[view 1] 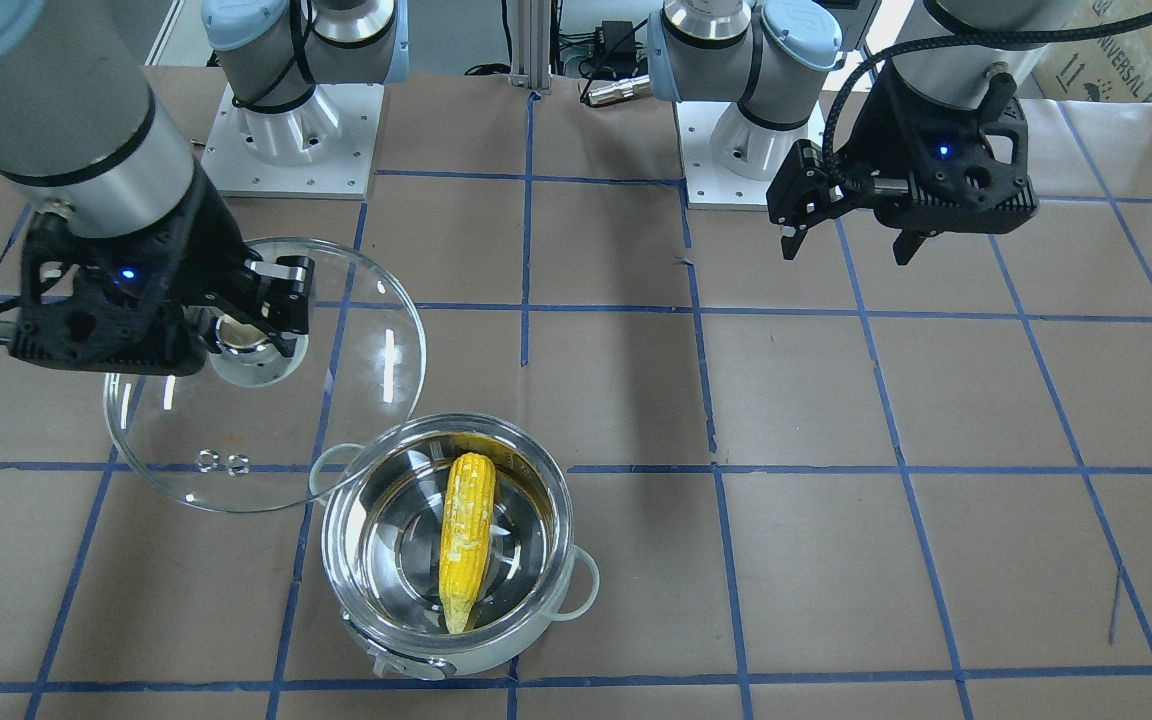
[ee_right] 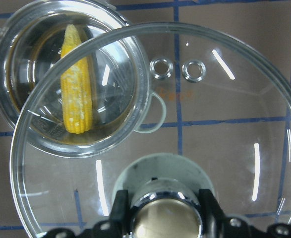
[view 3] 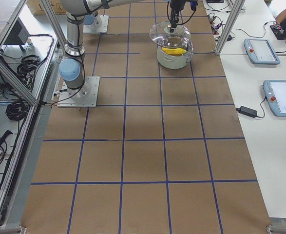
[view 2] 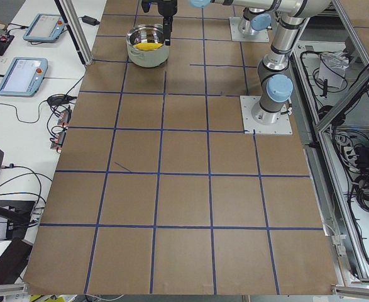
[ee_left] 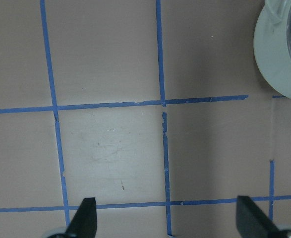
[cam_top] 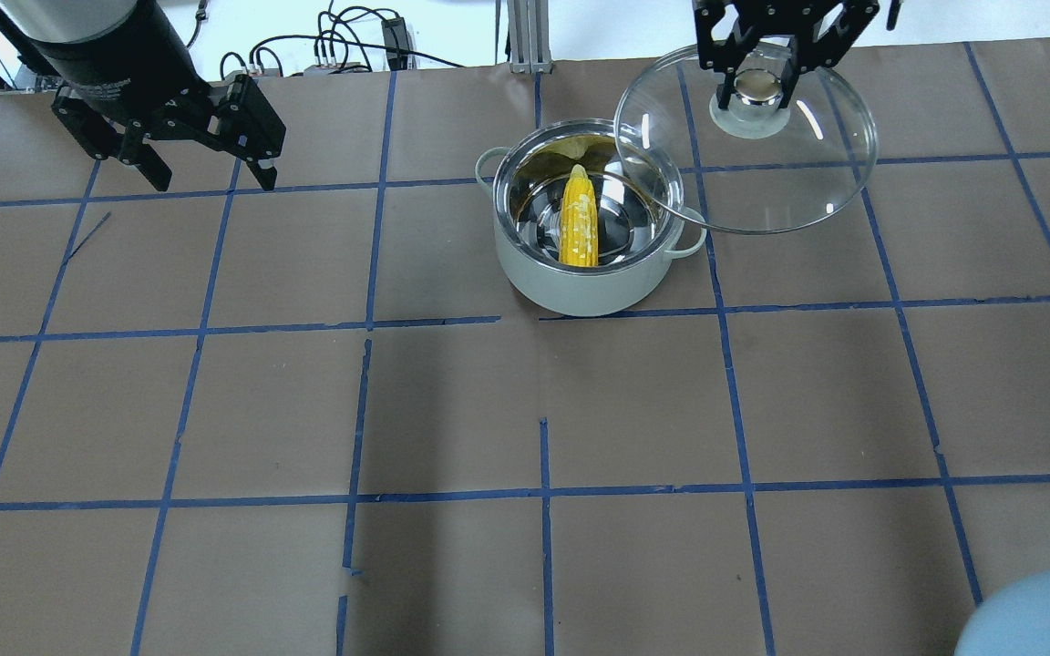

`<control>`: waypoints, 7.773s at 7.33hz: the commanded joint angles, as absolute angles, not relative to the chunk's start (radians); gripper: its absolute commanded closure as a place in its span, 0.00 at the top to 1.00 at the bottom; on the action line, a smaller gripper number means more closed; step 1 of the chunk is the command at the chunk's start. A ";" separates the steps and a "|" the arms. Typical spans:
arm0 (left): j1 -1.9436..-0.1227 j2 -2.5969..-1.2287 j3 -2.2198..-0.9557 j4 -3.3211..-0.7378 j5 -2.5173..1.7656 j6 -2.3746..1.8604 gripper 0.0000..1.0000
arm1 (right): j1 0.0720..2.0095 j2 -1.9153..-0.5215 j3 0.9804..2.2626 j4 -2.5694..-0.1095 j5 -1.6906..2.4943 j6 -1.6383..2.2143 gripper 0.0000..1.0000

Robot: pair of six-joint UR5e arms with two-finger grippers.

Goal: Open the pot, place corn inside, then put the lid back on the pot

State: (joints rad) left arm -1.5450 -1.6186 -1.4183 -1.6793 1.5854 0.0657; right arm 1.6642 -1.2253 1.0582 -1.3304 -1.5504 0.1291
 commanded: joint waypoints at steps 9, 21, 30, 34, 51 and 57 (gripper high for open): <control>-1.546 -1.583 -1.474 -1.666 1.583 0.063 1.00 | 1.779 -0.973 1.006 -1.493 -1.489 0.164 0.38; -1.546 -1.585 -1.476 -1.666 1.583 0.063 1.00 | 1.779 -0.927 1.006 -1.543 -1.491 0.167 0.57; -1.546 -1.585 -1.474 -1.666 1.583 0.063 1.00 | 1.779 -0.928 1.014 -1.560 -1.494 0.184 0.59; -1.546 -1.585 -1.474 -1.666 1.583 0.063 1.00 | 1.779 -0.930 1.014 -1.545 -1.493 0.195 0.52; -1.546 -1.585 -1.476 -1.666 1.583 0.061 1.00 | 1.534 -1.064 0.939 -1.450 -1.546 -0.012 1.00; -1.539 -1.580 -1.474 -1.666 1.583 0.060 1.00 | 1.531 -1.325 1.316 -1.515 -1.559 -0.014 1.00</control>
